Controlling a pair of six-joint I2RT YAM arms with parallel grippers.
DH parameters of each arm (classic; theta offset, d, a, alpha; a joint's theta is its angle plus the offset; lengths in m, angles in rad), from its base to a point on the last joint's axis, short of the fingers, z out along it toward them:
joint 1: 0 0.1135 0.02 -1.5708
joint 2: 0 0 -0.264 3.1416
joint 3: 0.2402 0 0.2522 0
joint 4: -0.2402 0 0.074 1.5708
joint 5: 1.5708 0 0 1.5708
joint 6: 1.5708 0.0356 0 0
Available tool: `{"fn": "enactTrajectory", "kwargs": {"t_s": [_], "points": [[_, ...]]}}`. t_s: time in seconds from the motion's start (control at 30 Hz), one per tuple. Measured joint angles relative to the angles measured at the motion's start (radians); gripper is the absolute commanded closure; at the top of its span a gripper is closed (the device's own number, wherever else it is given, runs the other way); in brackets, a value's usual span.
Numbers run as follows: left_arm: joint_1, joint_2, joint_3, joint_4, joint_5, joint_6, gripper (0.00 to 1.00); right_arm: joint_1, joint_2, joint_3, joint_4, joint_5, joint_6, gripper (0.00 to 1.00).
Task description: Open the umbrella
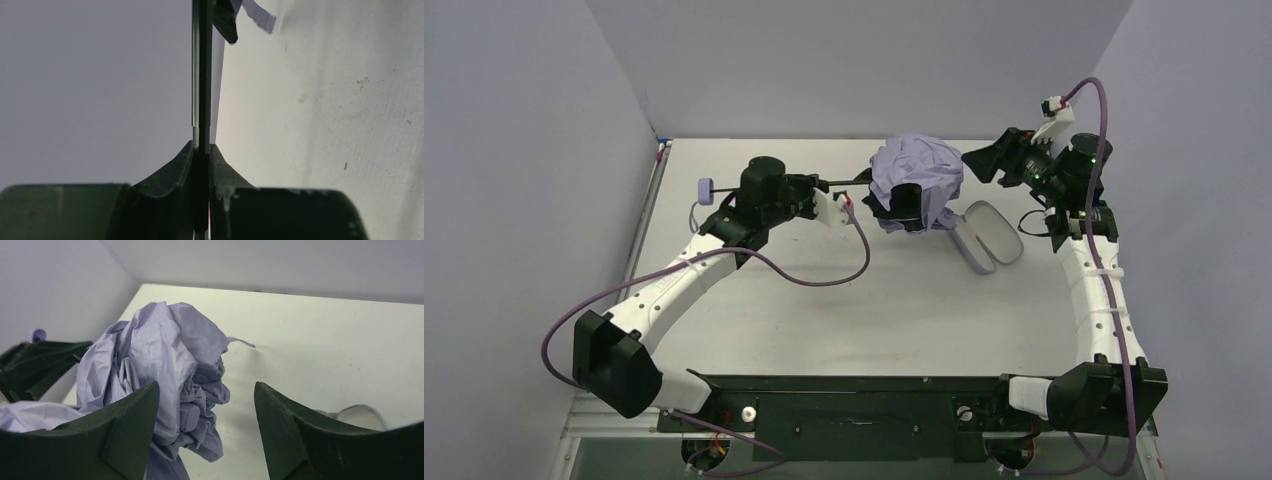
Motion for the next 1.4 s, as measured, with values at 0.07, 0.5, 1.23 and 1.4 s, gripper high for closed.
{"fn": "enactTrajectory", "kwargs": {"t_s": [0.07,0.5,1.23,1.4], "points": [[0.0,0.0,0.0,-0.013,0.008,0.029,1.0,-0.004,0.0,0.029,-0.065,-0.023,-0.1,0.35],[-0.014,-0.026,-0.046,-0.013,0.058,0.305,1.0,0.27,0.003,0.201,-0.25,-0.096,-0.504,0.39],[-0.092,-0.069,-0.059,-0.005,0.082,0.496,1.0,0.636,0.238,0.285,-0.548,0.069,-0.846,0.73],[-0.099,-0.072,-0.062,-0.008,0.08,0.511,1.0,0.647,0.238,0.264,-0.549,0.108,-0.877,1.0]]}}
